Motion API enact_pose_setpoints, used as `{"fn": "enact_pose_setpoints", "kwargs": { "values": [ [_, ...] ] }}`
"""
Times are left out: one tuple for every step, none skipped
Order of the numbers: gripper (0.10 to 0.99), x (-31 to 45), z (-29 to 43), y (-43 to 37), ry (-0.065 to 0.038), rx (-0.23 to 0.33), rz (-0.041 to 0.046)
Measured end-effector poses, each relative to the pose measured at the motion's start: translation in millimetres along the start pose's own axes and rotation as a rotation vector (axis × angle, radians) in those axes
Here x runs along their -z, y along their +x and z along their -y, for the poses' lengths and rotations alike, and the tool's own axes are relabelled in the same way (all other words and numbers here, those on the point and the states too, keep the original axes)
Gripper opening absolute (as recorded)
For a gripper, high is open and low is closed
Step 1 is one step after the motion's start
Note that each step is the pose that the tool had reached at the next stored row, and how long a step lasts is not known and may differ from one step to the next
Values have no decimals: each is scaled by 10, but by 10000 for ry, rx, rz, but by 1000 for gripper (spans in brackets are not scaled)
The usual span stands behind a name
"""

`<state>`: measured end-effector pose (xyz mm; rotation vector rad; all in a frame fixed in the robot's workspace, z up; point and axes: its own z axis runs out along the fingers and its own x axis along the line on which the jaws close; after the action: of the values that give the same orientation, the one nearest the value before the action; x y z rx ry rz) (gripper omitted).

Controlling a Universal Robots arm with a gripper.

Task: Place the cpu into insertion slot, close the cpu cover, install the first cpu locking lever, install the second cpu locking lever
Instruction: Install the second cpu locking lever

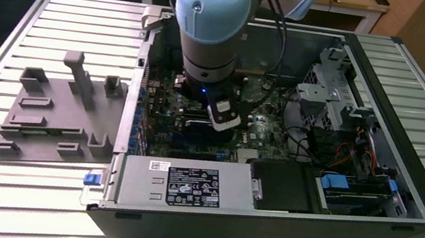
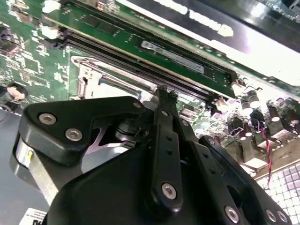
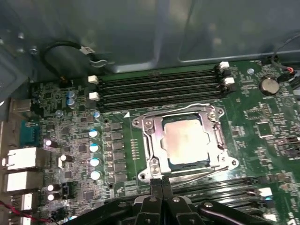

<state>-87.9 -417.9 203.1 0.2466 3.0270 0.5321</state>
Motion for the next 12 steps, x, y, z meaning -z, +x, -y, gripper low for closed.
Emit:
{"fn": "enact_pose_setpoints", "kwargs": {
  "values": [
    [102,-8,4,8,-20,-2,-2],
    [102,-20,9,9,-23,-1,-2],
    [102,-31,13,10,-23,-1,-3],
    [102,-41,18,11,-24,-1,-4],
    [102,-51,21,12,-28,-1,-4],
    [102,-59,24,13,-33,-3,-4],
    [102,-65,27,14,-36,-3,-5],
    [102,-71,30,19,-40,-4,-5],
    [102,-75,33,26,-45,-5,-7],
    [102,-80,36,37,-56,-5,-8],
    [102,-83,39,49,-65,-6,-10],
    [102,-85,42,62,-75,-6,-11]
  ]
}}
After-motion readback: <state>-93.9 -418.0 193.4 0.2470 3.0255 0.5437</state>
